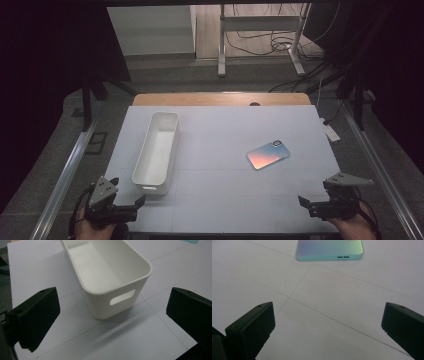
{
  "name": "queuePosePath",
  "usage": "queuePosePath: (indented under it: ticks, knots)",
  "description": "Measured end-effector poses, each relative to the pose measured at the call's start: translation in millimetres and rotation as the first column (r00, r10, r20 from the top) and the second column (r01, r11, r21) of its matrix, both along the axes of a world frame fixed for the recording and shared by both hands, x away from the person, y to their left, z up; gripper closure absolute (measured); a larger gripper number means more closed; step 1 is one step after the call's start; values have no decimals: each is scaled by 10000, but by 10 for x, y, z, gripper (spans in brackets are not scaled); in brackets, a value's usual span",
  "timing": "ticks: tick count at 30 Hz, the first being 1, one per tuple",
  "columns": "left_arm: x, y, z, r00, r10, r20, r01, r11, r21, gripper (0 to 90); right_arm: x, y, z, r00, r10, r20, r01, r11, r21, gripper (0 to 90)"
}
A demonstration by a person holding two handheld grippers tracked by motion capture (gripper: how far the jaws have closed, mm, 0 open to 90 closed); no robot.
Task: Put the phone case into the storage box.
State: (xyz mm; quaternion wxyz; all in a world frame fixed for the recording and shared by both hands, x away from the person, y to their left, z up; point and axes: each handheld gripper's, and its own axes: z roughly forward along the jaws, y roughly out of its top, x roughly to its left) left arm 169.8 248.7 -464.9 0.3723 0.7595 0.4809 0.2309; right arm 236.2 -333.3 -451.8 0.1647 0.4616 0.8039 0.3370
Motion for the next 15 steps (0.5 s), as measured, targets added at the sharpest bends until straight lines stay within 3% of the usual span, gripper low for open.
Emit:
queuePosePath:
  ticks: [15]
  knots:
    - [-1, 7, 1, 10000, -5, -9, 5, 10000, -38, 0, 84, 85, 10, 9994, 340, -102, -340, 9994, -77, 0]
